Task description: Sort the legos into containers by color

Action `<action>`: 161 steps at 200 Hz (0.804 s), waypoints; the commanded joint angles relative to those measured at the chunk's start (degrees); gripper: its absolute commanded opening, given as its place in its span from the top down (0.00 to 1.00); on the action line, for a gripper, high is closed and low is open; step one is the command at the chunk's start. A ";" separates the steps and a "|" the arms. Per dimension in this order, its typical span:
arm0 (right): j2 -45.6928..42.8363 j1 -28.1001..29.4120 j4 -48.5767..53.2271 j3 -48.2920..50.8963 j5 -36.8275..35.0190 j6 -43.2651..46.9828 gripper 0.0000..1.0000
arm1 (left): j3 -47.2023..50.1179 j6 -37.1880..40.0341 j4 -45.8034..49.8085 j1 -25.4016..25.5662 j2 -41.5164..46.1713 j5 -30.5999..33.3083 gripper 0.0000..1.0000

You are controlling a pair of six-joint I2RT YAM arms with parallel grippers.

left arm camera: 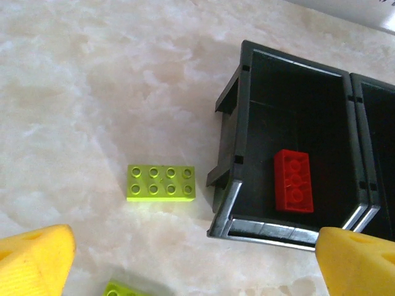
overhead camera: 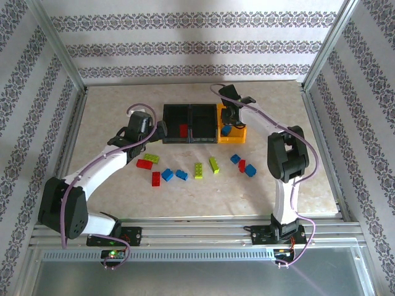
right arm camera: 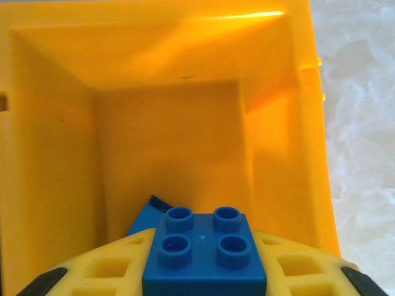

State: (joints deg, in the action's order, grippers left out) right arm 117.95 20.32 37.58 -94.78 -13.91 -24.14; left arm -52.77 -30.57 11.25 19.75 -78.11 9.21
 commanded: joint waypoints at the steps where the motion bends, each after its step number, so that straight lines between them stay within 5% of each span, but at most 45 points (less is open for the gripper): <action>1: 1.29 -0.44 1.53 -2.33 0.05 1.97 0.73 | 1.05 -1.12 2.26 -0.68 1.55 -0.32 0.00; 161: 1.45 -1.42 0.47 0.01 -2.28 2.88 0.52 | 3.26 -1.25 3.34 -0.76 3.42 -0.54 0.00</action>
State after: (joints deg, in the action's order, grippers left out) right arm 120.86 19.59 37.85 -95.50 -14.33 -22.04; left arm -50.37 -30.96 12.67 19.75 -75.92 8.82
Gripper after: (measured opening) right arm 0.470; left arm 0.995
